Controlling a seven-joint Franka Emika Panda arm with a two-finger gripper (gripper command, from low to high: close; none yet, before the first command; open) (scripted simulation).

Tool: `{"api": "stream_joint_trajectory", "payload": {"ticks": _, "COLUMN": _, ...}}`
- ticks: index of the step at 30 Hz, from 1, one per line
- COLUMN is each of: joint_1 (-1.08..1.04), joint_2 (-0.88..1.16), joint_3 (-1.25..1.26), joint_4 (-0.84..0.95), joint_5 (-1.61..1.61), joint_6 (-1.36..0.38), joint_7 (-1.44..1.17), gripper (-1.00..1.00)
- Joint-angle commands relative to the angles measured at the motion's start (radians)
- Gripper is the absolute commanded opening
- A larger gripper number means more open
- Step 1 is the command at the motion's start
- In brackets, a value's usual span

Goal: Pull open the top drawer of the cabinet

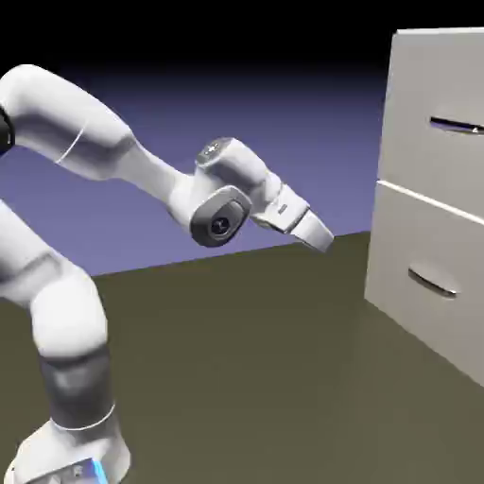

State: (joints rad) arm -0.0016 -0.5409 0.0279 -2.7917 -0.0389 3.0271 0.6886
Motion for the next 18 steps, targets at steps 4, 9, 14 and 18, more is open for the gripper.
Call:
{"api": "stream_joint_trajectory", "payload": {"ticks": 4, "joint_1": -0.045, "joint_2": 0.097, "joint_3": 0.092, "joint_4": 0.061, "joint_5": -0.129, "joint_6": -0.033, "joint_7": -0.174, "gripper": 0.0}}
{"api": "stream_joint_trajectory", "payload": {"ticks": 9, "joint_1": -0.101, "joint_2": 0.217, "joint_3": 0.208, "joint_4": 0.137, "joint_5": -0.29, "joint_6": -0.074, "joint_7": -0.391, "gripper": 0.0}}
{"api": "stream_joint_trajectory", "payload": {"ticks": 14, "joint_1": -0.158, "joint_2": 0.338, "joint_3": 0.323, "joint_4": 0.212, "joint_5": -0.451, "joint_6": -0.115, "joint_7": -0.609, "gripper": 0.0}}
{"api": "stream_joint_trajectory", "payload": {"ticks": 18, "joint_1": -0.203, "joint_2": 0.435, "joint_3": 0.416, "joint_4": 0.273, "joint_5": -0.58, "joint_6": -0.147, "joint_7": -0.783, "gripper": 0.0}}
